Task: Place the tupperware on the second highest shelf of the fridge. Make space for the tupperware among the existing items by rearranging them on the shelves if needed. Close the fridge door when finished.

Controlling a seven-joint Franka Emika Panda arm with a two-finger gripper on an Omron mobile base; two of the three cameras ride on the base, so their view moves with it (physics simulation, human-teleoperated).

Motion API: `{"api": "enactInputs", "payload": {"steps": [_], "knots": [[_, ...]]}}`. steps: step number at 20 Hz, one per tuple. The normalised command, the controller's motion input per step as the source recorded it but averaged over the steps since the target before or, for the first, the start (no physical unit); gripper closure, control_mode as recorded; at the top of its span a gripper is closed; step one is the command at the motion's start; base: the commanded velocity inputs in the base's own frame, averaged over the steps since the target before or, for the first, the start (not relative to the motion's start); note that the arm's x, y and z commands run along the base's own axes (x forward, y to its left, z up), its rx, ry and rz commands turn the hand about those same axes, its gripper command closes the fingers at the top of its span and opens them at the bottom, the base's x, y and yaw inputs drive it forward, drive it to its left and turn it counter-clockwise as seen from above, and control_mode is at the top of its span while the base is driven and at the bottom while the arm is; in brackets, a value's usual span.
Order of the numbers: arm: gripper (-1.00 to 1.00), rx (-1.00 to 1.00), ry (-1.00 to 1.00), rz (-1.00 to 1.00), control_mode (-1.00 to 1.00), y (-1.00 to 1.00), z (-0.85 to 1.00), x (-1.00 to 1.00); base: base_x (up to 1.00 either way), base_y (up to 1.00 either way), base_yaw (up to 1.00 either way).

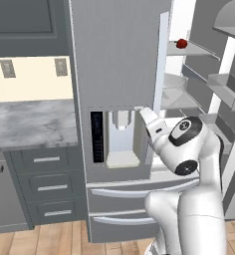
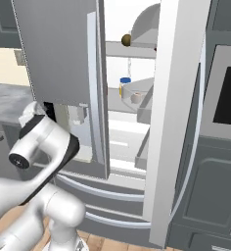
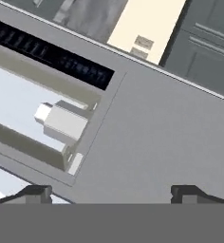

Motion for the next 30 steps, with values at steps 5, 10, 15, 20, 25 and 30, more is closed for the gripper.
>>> {"api": "enactInputs", "payload": {"steps": [5,10,15,20,25,30], "knots": [[-1.00,0.73,0.10,-0.05,-1.00,0.04,1.00,-0.14,0.00,0.00,0.00],[-1.00,0.69,0.12,-0.04,-1.00,0.14,0.86,-0.28,0.00,0.00,0.00],[-1.00,0.80,0.04,-0.01,-1.00,0.14,0.54,-0.30,0.00,0.00,0.00],[-1.00,0.91,0.07,0.01,-1.00,0.10,0.37,-0.24,0.00,0.00,0.00],[-1.00,0.95,0.19,0.15,-1.00,0.00,0.34,-0.09,0.00,0.00,0.00],[-1.00,0.80,0.35,0.23,-1.00,0.19,0.67,-0.03,0.00,0.00,0.00]]}}
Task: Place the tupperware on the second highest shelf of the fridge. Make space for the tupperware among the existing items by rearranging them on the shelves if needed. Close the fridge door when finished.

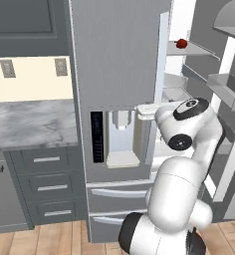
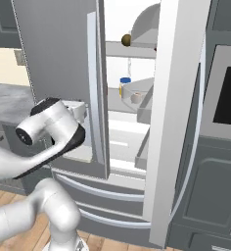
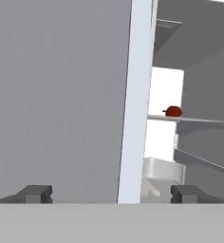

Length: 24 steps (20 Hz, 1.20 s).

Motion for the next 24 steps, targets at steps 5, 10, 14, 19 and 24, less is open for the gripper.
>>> {"api": "enactInputs", "payload": {"steps": [5,10,14,19,24], "knots": [[-1.00,0.66,0.29,0.23,-1.00,0.21,0.87,-0.38,0.00,0.00,0.00],[-1.00,0.52,0.05,0.20,-1.00,0.02,1.00,-0.64,0.00,0.00,0.00],[-1.00,0.47,0.03,0.19,-1.00,0.00,1.00,-0.86,0.00,0.00,0.00],[-1.00,0.46,0.10,0.17,-1.00,0.00,1.00,-0.94,0.00,0.00,0.00],[-1.00,0.45,0.16,0.15,-1.00,0.00,1.00,-0.86,0.00,0.00,0.00]]}}
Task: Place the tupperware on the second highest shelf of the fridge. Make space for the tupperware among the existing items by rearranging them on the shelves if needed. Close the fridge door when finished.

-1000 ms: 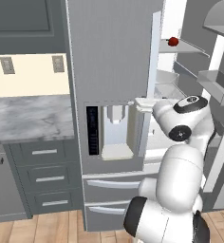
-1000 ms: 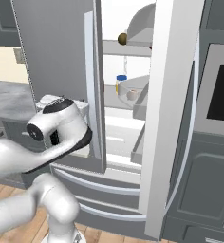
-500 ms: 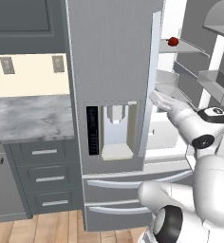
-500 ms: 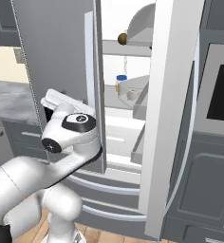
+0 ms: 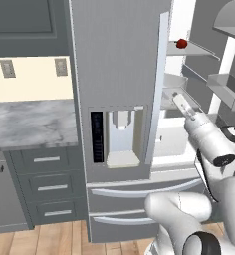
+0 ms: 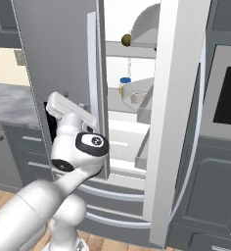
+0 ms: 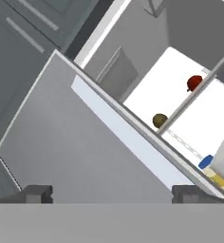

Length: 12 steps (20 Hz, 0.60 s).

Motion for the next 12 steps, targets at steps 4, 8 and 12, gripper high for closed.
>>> {"api": "enactInputs", "payload": {"steps": [4,8,12], "knots": [[-1.00,0.46,0.22,0.11,-1.00,0.00,1.00,-0.77,0.00,0.00,0.00],[-1.00,0.54,0.11,0.12,-1.00,-0.25,1.00,-0.64,0.00,0.00,0.00],[-1.00,0.55,0.04,0.10,-1.00,-0.46,1.00,-0.76,0.00,0.00,0.00]]}}
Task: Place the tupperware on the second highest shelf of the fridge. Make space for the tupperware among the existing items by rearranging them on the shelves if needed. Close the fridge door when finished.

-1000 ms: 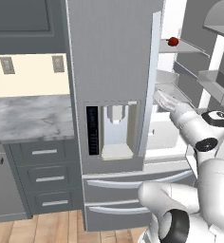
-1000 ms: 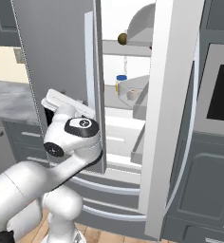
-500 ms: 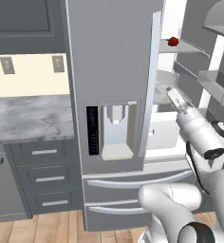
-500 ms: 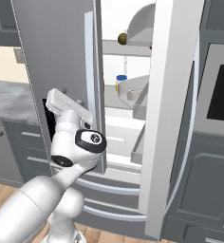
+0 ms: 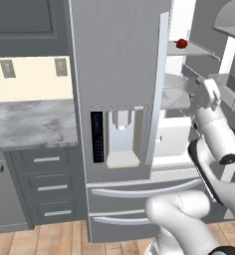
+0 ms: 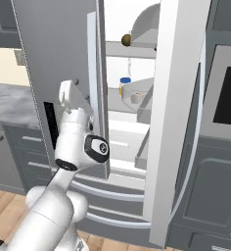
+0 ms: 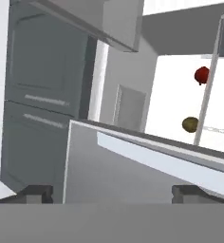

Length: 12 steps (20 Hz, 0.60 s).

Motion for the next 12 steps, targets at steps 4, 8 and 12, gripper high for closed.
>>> {"api": "enactInputs", "payload": {"steps": [4,8,12], "knots": [[-1.00,0.50,0.16,0.02,-1.00,-0.63,1.00,-0.72,0.00,0.00,0.00],[-1.00,0.46,0.03,0.00,-1.00,-0.97,1.00,-0.60,0.00,0.00,0.00],[-1.00,0.28,0.03,0.00,-1.00,-1.00,0.83,-0.81,0.00,0.00,0.00]]}}
